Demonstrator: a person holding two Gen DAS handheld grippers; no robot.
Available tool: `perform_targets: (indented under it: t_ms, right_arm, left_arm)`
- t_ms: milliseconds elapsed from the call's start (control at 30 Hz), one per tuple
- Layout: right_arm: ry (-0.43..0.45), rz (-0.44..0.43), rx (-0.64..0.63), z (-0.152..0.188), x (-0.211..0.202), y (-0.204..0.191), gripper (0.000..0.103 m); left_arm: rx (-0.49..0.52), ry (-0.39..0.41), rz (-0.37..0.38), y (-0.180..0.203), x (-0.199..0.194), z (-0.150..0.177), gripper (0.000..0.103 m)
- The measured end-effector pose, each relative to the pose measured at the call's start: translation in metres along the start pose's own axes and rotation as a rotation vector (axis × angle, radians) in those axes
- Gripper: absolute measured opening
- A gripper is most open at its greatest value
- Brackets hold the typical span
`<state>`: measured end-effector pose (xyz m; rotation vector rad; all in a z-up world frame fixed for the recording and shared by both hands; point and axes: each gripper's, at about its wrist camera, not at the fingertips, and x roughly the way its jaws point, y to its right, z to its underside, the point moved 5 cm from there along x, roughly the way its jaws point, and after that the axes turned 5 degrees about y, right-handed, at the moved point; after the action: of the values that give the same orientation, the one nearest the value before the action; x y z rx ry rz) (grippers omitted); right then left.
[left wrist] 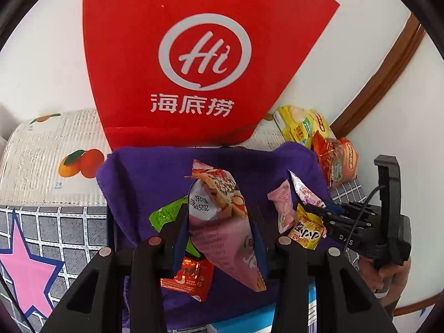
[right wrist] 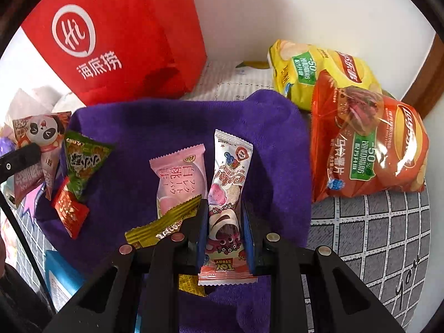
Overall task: Organize snacks
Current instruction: 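Carry the cone pack and candy bar onto the purple towel and open both tools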
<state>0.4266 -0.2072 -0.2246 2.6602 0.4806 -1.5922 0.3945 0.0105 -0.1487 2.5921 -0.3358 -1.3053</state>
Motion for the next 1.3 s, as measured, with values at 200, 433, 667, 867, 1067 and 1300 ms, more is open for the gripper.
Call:
perform_targets:
  t_ms: [200, 433, 667, 867, 1067, 1300]
  right_arm:
    - [0.012, -0.014, -0.016, -0.003, -0.001, -0.003, 0.041]
    - [0.094, -0.062, 0.024, -0.011, -0.030, 0.003, 0.047]
    - [0.124, -0.041, 0.019, -0.012, -0.046, 0.008, 0.047]
    - [0.122, -0.036, 0.006, -0.012, -0.045, 0.007, 0.047]
    - [0.114, -0.031, 0.004, -0.011, -0.045, 0.005, 0.047]
    - [0.106, -0.022, 0.006, -0.010, -0.044, 0.006, 0.048]
  left_arm:
    - [0.020, -0.022, 0.012, 0.008, 0.006, 0.004, 0.039]
    - [0.069, -0.049, 0.047, 0.027, 0.012, 0.008, 0.039]
    - [0.090, -0.138, 0.031, 0.034, 0.037, 0.020, 0.039]
    - [0.106, -0.181, 0.035, 0.039, 0.050, 0.028, 0.039]
    - [0.108, -0.230, 0.053, 0.042, 0.059, 0.035, 0.040]
    - [0.085, -0.249, 0.078, 0.040, 0.067, 0.037, 0.041]
